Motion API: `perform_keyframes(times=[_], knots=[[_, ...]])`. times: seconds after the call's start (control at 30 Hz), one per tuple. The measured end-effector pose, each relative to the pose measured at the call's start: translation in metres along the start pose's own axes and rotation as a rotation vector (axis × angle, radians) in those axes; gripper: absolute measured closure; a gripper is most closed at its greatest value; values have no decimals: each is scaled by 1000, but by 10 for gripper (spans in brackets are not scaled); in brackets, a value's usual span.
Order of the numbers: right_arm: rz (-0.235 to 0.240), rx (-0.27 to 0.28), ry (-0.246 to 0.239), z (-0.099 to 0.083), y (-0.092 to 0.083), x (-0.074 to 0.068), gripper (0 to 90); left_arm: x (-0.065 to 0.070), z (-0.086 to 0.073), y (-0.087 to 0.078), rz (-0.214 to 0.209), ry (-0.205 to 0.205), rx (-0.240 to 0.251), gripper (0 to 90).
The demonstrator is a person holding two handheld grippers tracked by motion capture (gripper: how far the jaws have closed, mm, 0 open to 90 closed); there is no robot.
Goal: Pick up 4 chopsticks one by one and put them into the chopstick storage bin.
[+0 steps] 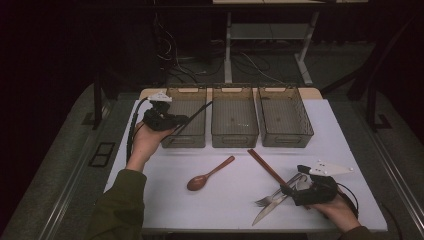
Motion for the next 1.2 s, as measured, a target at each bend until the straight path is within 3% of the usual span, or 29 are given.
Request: perform_keyframes(times=[0.33,0.67,0.9,1.2], knots=[[1,-1,-2,0,0,0,16,-20,16,16,68,-79,5,852],[5,3,-4,0,-1,-1,16,-41,26,30,133,-112,1,852],[7,5,-5,0,-1,0,16,-54,22,42,140,-151,0,852],[7,4,-5,0,0,-1,16,-59,18,53,146,-167,-23,852]])
Point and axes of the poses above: each handheld gripper's, and its own axes: y roughly forward along the jaws, z roughly out of its top, x roughly to its right, the point moved 4 cm from there along y, roughly forward along the jaws, and after that the axes turned 13 degrees about -x, right-handed, at the moved point
